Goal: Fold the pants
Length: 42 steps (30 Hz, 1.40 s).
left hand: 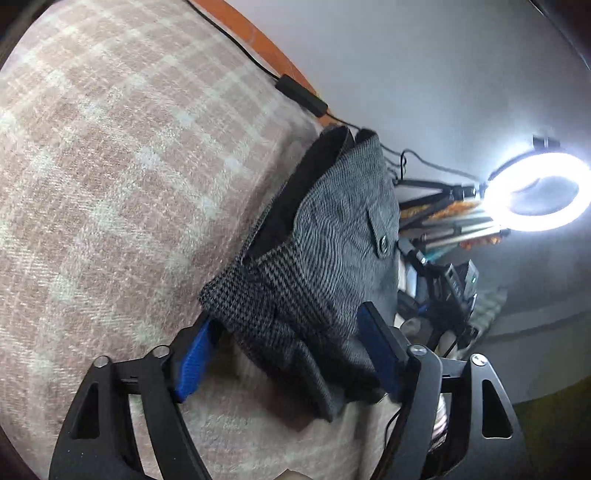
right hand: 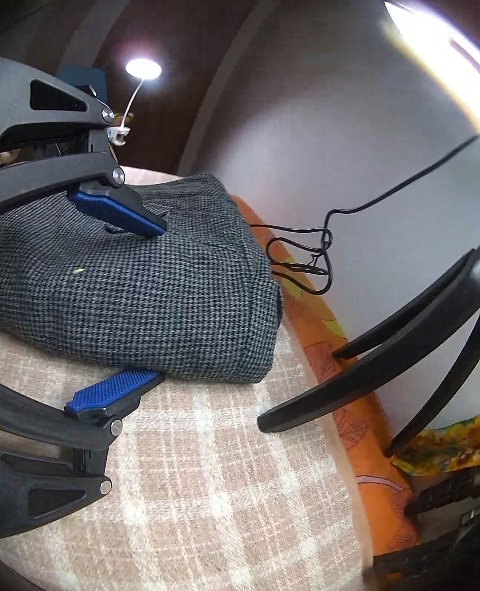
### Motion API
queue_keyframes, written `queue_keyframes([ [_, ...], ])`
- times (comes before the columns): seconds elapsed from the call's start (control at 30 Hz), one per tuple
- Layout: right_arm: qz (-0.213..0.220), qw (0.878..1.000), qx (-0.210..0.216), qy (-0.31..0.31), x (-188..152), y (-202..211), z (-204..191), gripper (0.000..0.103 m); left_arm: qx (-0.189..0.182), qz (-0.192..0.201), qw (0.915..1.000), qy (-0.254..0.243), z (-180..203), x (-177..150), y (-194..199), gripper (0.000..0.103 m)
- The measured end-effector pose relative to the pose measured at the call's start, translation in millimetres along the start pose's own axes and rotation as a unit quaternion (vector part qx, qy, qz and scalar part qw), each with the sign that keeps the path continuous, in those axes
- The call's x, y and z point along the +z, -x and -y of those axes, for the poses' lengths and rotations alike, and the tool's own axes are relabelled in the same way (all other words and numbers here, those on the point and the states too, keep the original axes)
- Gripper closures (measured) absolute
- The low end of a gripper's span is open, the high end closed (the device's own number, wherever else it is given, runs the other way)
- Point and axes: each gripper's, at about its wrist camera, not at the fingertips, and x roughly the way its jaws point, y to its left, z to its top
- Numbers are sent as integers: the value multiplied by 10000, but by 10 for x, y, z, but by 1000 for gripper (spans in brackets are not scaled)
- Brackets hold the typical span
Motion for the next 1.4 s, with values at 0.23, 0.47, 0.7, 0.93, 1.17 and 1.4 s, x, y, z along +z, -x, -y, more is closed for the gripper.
queue_keyframes([
  [0.23,61,10000,-24,-1,90,-30,29,27,211,139,9993,-288,76,-18,13,25],
  [0.47,119,9997,-122,153,38,-36,-46,41,263,437,9978,-415,116,-33,28,36],
  [0.7,134,9999,-32,39,53,3,56,29,439,435,9971,-449,130,16,-35,24],
  [0.93,213,9962,-594,597,14,-36,-191,66,538,602,9931,-849,205,74,-142,61],
  [1.17,385,9844,-1023,1376,-39,131,-583,81,568,782,9808,-1692,438,-20,-57,71],
  [1.4,584,9730,-1182,1895,-89,376,-903,84,570,825,9672,-2334,693,-259,52,73],
])
